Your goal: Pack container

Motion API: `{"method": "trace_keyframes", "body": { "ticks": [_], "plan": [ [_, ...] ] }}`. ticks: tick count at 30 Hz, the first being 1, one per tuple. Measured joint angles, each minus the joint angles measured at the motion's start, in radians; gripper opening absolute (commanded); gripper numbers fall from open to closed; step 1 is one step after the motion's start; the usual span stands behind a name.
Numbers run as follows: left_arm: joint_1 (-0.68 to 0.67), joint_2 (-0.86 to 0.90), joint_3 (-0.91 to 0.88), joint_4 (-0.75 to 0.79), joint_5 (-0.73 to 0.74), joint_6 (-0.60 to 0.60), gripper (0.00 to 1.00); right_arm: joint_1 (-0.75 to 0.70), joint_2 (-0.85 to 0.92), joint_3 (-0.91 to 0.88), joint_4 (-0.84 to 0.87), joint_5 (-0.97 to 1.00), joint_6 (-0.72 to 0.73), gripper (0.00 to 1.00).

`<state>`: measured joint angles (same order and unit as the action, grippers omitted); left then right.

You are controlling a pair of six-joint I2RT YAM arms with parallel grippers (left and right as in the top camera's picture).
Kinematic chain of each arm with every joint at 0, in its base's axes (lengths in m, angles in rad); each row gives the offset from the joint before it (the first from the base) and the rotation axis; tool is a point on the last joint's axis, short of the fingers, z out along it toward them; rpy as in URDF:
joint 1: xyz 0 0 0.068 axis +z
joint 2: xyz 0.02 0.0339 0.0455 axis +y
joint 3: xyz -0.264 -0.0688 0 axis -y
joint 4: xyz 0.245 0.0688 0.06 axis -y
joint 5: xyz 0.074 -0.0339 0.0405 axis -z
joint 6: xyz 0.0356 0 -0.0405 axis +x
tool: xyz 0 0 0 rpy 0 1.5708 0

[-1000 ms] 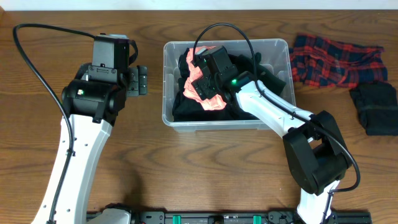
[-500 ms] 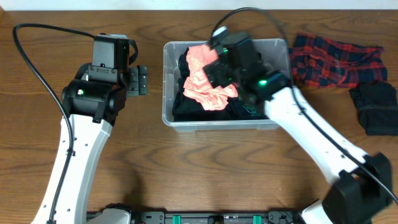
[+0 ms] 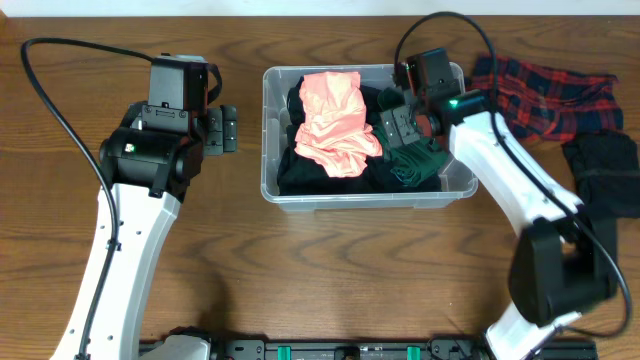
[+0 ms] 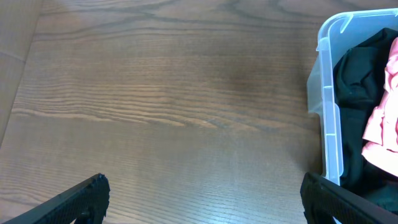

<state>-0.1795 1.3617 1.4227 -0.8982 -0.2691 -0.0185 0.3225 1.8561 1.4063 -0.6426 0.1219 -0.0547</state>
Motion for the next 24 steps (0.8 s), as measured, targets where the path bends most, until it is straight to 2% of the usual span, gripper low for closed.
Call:
{"method": "trace_keyframes", "body": {
  "ticks": [4,12,16,22,23,24],
  "plan": [
    [0.0,0.0,0.0,0.0,0.0,0.0,0.98,-0.004,0.08,0.0,0.006,-0.043,0.0,0.95],
    [0.0,0.0,0.0,0.0,0.0,0.0,0.98,-0.003,0.065,0.0,0.011,-0.043,-0.003,0.96],
    [0.0,0.0,0.0,0.0,0.0,0.0,0.98,-0.003,-0.015,0.0,0.011,-0.035,-0.005,0.96],
    [0.0,0.0,0.0,0.0,0.0,0.0,0.98,-0.003,-0.236,0.005,-0.05,-0.025,-0.004,0.99],
    [0.0,0.0,0.0,0.0,0.0,0.0,0.98,-0.003,-0.261,0.006,-0.071,-0.024,-0.002,0.95],
    [0.0,0.0,0.0,0.0,0.0,0.0,0.98,-0.003,-0.285,0.007,-0.093,-0.023,0.0,0.85]
  ]
}}
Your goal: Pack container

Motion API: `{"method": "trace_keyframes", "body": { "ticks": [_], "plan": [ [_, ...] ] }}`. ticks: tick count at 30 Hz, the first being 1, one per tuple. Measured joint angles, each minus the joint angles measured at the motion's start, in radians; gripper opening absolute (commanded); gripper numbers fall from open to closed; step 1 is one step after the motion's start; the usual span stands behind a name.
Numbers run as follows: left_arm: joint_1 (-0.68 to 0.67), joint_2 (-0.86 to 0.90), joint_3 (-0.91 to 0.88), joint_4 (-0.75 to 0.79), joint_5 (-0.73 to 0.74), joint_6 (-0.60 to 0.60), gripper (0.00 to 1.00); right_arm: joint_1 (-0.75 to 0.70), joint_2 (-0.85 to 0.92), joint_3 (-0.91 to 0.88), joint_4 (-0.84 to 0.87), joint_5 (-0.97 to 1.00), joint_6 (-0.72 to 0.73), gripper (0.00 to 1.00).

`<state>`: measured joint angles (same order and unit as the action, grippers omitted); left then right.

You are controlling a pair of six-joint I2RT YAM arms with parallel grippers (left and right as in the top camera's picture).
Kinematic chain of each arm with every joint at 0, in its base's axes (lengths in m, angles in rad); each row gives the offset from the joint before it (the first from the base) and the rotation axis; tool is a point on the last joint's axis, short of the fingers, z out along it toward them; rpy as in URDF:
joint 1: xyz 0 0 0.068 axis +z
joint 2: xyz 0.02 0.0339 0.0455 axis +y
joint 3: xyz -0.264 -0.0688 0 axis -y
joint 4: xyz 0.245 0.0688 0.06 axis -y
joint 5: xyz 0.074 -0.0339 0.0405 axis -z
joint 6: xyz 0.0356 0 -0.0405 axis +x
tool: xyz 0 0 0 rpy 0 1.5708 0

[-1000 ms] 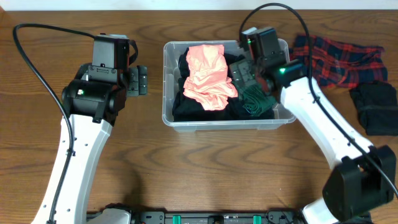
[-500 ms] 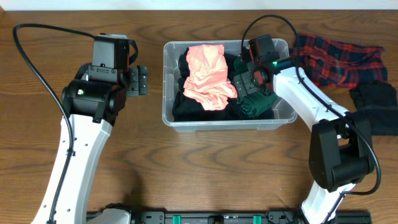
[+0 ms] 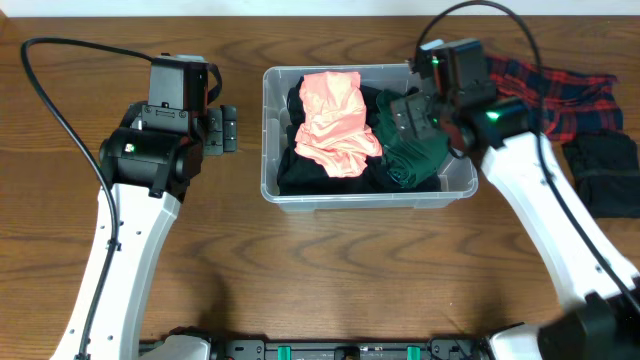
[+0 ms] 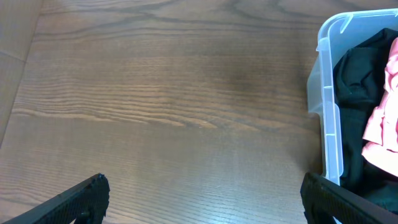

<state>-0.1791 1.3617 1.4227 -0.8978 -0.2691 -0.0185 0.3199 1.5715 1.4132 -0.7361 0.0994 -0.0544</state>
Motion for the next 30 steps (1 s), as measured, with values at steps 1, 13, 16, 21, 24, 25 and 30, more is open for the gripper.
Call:
{"method": "trace_keyframes", "body": {
  "ticks": [1,13,16,21,24,25,30],
  "plan": [
    [0.0,0.0,0.0,0.0,0.0,0.0,0.98,0.0,-0.016,0.001,-0.022,0.003,0.005,0.69],
    [0.0,0.0,0.0,0.0,0.0,0.0,0.98,0.0,0.011,-0.006,-0.233,-0.002,0.074,0.11],
    [0.0,0.0,0.0,0.0,0.0,0.0,0.98,0.0,0.043,-0.021,-0.267,-0.002,0.087,0.13],
    [0.0,0.0,0.0,0.0,0.0,0.0,0.98,0.0,0.08,-0.069,-0.258,-0.003,0.092,0.13],
    [0.0,0.0,0.0,0.0,0.0,0.0,0.98,0.0,0.099,-0.098,-0.241,-0.003,0.093,0.14],
    [0.0,0.0,0.0,0.0,0.0,0.0,0.98,0.0,0.106,-0.111,-0.23,-0.003,0.093,0.14],
    [0.0,0.0,0.0,0.0,0.0,0.0,0.98,0.0,0.126,-0.195,-0.147,-0.003,0.1,0.15]
  ]
}}
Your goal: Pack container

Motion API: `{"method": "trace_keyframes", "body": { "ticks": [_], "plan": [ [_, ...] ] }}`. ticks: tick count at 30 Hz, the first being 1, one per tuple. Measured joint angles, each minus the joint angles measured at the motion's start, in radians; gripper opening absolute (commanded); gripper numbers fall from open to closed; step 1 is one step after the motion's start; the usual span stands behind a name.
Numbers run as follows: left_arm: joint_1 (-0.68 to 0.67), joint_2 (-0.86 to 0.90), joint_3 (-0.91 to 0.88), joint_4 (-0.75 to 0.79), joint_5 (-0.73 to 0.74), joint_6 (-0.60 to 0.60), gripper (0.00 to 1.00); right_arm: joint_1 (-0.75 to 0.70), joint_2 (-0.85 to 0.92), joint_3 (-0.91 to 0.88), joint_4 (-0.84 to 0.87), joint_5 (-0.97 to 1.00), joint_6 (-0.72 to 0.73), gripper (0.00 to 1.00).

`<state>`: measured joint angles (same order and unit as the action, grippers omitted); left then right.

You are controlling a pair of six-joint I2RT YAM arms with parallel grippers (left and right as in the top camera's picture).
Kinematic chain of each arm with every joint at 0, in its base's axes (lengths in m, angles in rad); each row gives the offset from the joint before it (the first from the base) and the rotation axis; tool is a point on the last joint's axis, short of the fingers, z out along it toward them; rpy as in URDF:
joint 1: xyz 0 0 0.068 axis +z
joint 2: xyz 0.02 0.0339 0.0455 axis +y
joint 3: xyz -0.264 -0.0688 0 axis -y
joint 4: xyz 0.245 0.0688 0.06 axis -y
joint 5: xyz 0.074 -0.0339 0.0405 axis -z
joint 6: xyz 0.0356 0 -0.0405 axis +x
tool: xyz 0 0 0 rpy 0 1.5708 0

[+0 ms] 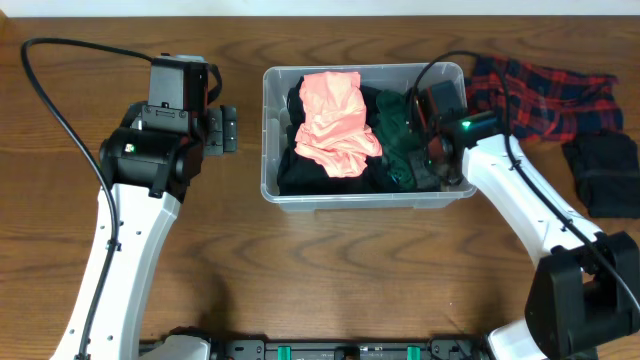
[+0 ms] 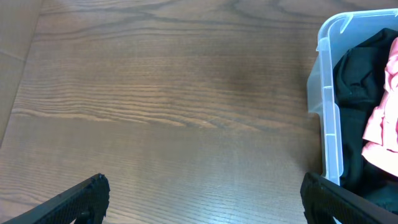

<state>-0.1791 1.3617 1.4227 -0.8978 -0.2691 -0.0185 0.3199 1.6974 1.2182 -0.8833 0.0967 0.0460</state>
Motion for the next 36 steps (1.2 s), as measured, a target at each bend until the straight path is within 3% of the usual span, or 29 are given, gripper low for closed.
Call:
{"method": "trace_keyframes", "body": {
  "ticks": [11,16,22,36],
  "plan": [
    [0.0,0.0,0.0,0.0,0.0,0.0,0.98,0.0,0.0,-0.032,0.011,-0.016,0.015,0.14],
    [0.0,0.0,0.0,0.0,0.0,0.0,0.98,0.0,0.004,0.099,-0.098,-0.026,0.014,0.2],
    [0.0,0.0,0.0,0.0,0.0,0.0,0.98,0.0,0.004,0.217,-0.105,-0.023,-0.006,0.24],
    [0.0,0.0,0.0,0.0,0.0,0.0,0.98,-0.011,0.004,0.041,0.111,0.062,-0.011,0.22]
  ]
}}
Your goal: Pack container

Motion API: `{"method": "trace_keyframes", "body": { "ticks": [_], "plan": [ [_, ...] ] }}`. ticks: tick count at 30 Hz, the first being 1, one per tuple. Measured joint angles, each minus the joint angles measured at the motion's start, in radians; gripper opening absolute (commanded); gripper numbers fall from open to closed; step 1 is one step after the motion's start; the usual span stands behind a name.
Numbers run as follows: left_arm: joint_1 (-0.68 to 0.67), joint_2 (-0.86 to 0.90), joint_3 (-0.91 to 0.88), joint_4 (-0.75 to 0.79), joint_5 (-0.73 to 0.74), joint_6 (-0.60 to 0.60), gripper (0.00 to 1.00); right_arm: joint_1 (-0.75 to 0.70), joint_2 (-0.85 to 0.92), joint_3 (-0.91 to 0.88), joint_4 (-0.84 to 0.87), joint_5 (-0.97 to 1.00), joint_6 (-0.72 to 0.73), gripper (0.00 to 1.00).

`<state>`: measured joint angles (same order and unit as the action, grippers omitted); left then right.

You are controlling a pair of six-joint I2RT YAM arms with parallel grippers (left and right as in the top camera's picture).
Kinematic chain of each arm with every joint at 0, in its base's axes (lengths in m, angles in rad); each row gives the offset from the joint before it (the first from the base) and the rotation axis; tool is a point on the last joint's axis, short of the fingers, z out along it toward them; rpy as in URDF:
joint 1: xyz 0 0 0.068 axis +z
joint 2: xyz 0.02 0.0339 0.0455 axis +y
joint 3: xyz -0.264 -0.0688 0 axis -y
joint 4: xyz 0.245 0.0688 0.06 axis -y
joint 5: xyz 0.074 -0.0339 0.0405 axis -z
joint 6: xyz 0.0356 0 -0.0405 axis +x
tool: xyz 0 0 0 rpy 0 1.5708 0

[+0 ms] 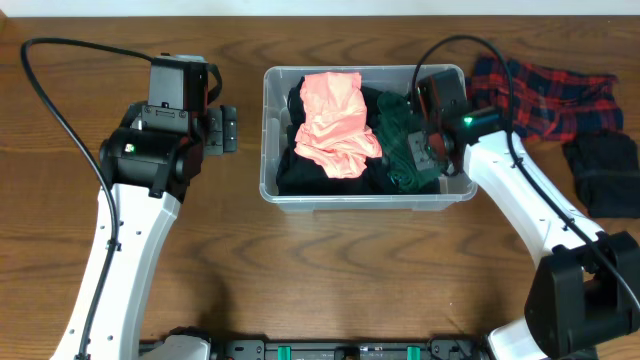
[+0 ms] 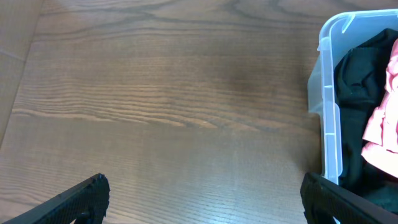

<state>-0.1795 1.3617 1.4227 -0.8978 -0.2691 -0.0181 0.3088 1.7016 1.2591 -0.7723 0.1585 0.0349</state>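
Observation:
The clear plastic container [image 1: 365, 192] stands mid-table, and its rim [image 2: 329, 112] shows at the right of the left wrist view. Inside lie a pink garment [image 1: 335, 120], black clothing [image 1: 300, 172] and a dark green garment [image 1: 400, 150]. My right gripper [image 1: 422, 150] is down inside the container's right end, on the green garment; its fingers are hidden among the cloth. My left gripper [image 1: 222, 130] hangs open over bare wood left of the container, with nothing between its fingertips [image 2: 84, 194].
A red plaid cloth [image 1: 550, 90] lies on the table right of the container, and a black garment [image 1: 605, 175] lies nearer the right edge. The right arm's cable loops above the container's far right corner.
My right gripper has shifted slightly toward the far side inside the container, still on the green garment. The left arm has not moved.
My right gripper was at the container's right end with the green garment. It then held the garment raised over the far right rim. After that it was low inside the right end with the garment down in the container, where both remain.

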Motion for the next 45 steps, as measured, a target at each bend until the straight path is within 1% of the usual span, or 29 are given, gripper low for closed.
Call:
{"method": "trace_keyframes", "body": {
  "ticks": [8,15,18,21,24,27,35,45],
  "plan": [
    [0.0,0.0,0.0,0.0,0.0,0.0,0.98,-0.014,0.0,-0.153,0.148,0.0,-0.002,0.23],
    [0.0,0.0,0.0,0.0,0.0,0.0,0.98,-0.014,0.0,-0.177,0.185,0.0,-0.002,0.23],
    [0.0,0.0,0.0,0.0,0.0,0.0,0.98,-0.014,0.0,-0.143,0.145,-0.001,-0.002,0.23],
    [0.0,0.0,0.0,0.0,0.0,0.0,0.98,-0.014,0.0,-0.058,0.092,0.0,-0.002,0.23],
    [0.0,0.0,0.0,0.0,0.0,0.0,0.98,-0.014,0.0,0.039,0.088,-0.006,-0.002,0.24],
    [0.0,0.0,0.0,0.0,0.0,0.0,0.98,-0.014,-0.002,0.102,0.129,-0.037,-0.002,0.24],
    [0.0,0.0,0.0,0.0,0.0,0.0,0.98,-0.014,0.023,0.113,0.249,-0.159,-0.002,0.23],
    [0.0,0.0,0.0,0.0,0.0,0.0,0.98,0.006,0.249,0.114,0.268,-0.294,-0.002,0.24]
  ]
}}
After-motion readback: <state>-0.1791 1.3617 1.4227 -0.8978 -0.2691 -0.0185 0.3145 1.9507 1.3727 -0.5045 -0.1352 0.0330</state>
